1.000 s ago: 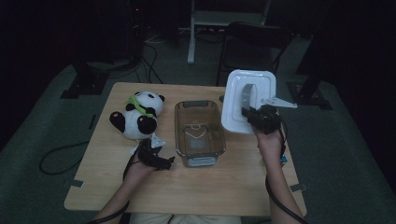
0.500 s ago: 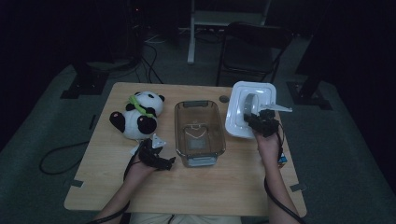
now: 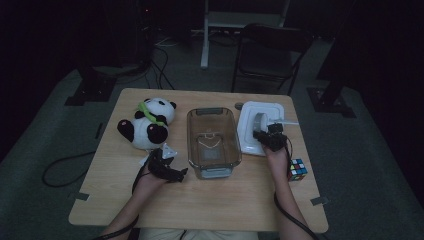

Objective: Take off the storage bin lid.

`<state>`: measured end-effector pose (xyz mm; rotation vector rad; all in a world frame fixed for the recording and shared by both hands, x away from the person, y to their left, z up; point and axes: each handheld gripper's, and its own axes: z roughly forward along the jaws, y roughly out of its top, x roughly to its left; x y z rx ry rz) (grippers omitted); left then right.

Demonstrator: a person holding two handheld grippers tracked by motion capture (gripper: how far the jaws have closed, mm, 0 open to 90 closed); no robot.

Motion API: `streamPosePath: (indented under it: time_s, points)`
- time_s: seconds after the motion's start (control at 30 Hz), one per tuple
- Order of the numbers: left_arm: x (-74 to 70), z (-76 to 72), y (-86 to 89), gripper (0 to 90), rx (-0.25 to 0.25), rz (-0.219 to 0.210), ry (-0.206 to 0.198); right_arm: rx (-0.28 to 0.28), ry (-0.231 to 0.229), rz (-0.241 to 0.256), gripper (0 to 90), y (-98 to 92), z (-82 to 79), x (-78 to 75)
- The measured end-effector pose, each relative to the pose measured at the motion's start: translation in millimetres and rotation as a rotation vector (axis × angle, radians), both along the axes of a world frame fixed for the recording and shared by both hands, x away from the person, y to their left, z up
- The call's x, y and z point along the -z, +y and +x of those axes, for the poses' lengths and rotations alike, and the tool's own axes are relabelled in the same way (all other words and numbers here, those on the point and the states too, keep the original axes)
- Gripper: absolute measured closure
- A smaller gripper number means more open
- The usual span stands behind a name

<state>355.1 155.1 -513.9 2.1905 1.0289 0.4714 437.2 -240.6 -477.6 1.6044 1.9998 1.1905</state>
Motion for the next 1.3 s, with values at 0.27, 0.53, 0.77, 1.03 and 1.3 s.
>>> streamPosePath:
  time_s: [0.27, 0.53, 0.77, 1.03, 1.3]
  points:
    - [-0.2, 0.4, 1.0, 2.2, -0.012, -0.007, -0.005, 0.015, 0.031, -0.025, 72.3, -1.6, 6.9, 19.6]
    - [-0.5, 0.5, -0.4, 2.2, -0.010, -0.008, -0.007, 0.022, 0.069, 0.001, 68.6, -1.0, 11.5, 34.3]
    - [-2.2, 2.6, 0.5, 2.2, -0.018, -0.011, -0.007, 0.028, 0.042, -0.042, 54.5, 5.2, 9.1, 24.9]
    - [-5.1, 10.7, 2.6, 2.2, -0.039, -0.029, -0.004, 0.022, -0.039, -0.089, 39.9, 11.6, -0.3, 5.5]
    - [-15.3, 21.5, -1.7, 2.2, -0.083, -0.013, -0.035, -0.017, -0.101, -0.144, 15.6, 25.8, -13.3, -1.8]
